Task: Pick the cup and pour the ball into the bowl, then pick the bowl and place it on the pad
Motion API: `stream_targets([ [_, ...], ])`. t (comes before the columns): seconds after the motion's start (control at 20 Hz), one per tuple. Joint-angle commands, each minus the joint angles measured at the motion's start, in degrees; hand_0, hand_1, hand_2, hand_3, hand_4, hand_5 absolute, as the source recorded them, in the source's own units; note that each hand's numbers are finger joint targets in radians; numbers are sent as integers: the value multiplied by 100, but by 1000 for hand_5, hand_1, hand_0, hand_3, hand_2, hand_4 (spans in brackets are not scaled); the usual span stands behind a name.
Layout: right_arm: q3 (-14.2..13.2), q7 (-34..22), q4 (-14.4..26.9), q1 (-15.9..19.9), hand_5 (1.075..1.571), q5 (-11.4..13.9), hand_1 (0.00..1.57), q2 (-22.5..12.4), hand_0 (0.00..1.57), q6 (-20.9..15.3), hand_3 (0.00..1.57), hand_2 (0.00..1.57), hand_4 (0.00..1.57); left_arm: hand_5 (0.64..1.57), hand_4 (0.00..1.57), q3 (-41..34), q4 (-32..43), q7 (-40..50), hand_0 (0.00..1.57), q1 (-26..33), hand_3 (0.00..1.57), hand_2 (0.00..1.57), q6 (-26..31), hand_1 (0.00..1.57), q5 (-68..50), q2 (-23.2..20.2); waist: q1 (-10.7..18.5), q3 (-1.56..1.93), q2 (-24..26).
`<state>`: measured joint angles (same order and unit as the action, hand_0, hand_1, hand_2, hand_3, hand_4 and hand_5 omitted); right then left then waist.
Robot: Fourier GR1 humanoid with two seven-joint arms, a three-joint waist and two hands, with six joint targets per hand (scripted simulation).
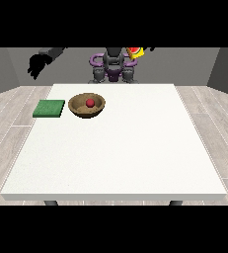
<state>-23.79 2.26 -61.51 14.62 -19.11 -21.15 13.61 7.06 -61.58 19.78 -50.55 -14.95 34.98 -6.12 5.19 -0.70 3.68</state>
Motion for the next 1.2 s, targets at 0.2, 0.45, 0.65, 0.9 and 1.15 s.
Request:
stream_targets([
  [0.2,-21,484,188,-203,1565,127,0,543,0,-462,0,0,719,1567,1053,-1971,-743,-982,0,77,0,0,1680,0,-3054,-529,723,52,-530],
  [0.45,79,697,309,73,1565,157,0,777,0,-596,0,0,737,1558,1055,-2694,-455,-934,0,-107,0,0,2746,0,-3883,-1472,679,68,-992],
  [0.65,8,1160,935,333,1566,91,0,752,0,-381,0,0,722,1558,1039,-2822,-558,-1016,0,140,0,0,2988,0,-4090,-1741,589,74,-1276],
  [0.9,208,1389,1382,554,1557,267,0,868,0,-477,0,0,595,1544,995,-3136,-587,-1056,0,572,0,0,3283,0,-4451,-2137,377,72,-1191],
  [1.15,197,2172,2169,742,1558,389,0,1045,0,-585,0,0,553,1535,1008,-3141,-989,-711,0,648,0,0,3385,0,-4774,-2237,536,75,-1265],
])
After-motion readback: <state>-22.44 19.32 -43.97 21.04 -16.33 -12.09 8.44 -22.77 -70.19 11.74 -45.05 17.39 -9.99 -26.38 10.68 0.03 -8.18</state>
